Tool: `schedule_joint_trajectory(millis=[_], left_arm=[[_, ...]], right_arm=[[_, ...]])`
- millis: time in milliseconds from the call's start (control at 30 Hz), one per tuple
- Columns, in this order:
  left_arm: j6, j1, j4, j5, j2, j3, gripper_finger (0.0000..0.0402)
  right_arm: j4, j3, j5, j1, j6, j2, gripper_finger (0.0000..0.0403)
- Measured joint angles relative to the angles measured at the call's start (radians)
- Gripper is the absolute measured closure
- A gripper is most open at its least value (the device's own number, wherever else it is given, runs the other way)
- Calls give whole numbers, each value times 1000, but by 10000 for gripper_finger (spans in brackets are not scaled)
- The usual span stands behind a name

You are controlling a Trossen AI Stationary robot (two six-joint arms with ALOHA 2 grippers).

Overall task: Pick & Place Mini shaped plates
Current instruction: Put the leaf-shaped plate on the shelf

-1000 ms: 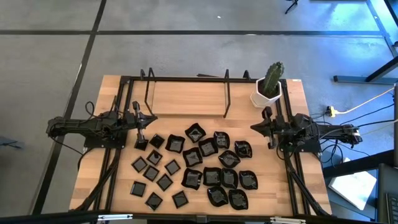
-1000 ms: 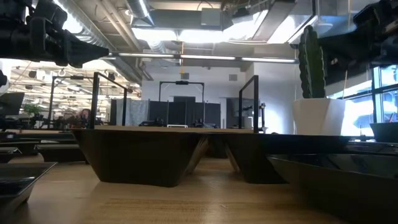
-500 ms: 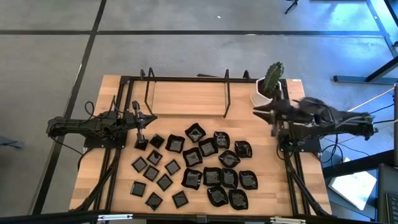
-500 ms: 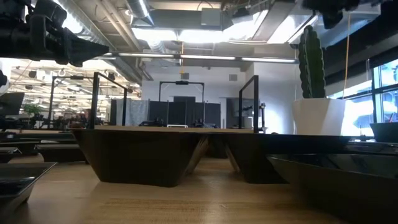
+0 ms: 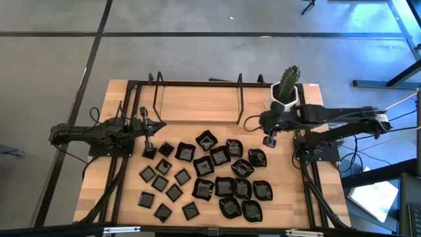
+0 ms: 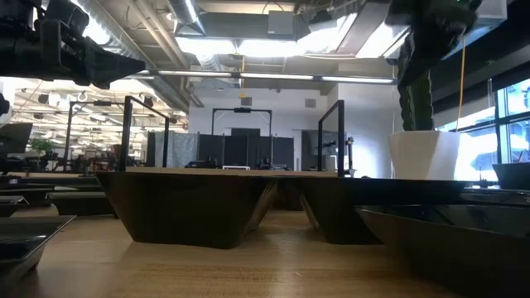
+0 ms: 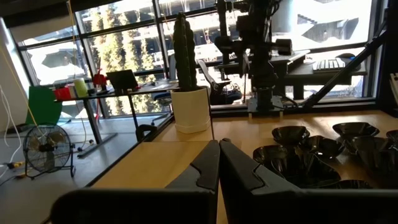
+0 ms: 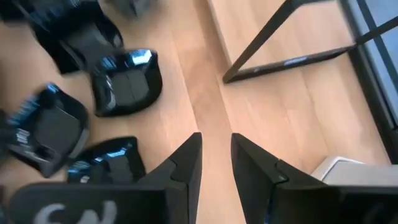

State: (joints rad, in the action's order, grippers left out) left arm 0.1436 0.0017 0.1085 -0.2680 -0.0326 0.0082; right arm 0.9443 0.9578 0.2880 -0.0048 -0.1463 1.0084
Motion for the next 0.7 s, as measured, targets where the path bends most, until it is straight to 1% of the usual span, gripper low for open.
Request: schedule_joint_trajectory(millis=[200, 500, 567, 700], left_arm=[[0, 0, 0, 0, 0, 0, 398], [-2, 0, 0, 0, 0, 0, 398], [-3, 0, 0, 0, 0, 0, 398], [-3, 0, 0, 0, 0, 0, 398]], right_arm=[[-48, -2, 23, 0, 74, 69, 315], [-58, -3, 25, -8, 96, 158, 315], [-66, -21, 15, -22, 118, 171, 315], [-85, -92, -47, -47, 174, 186, 315]])
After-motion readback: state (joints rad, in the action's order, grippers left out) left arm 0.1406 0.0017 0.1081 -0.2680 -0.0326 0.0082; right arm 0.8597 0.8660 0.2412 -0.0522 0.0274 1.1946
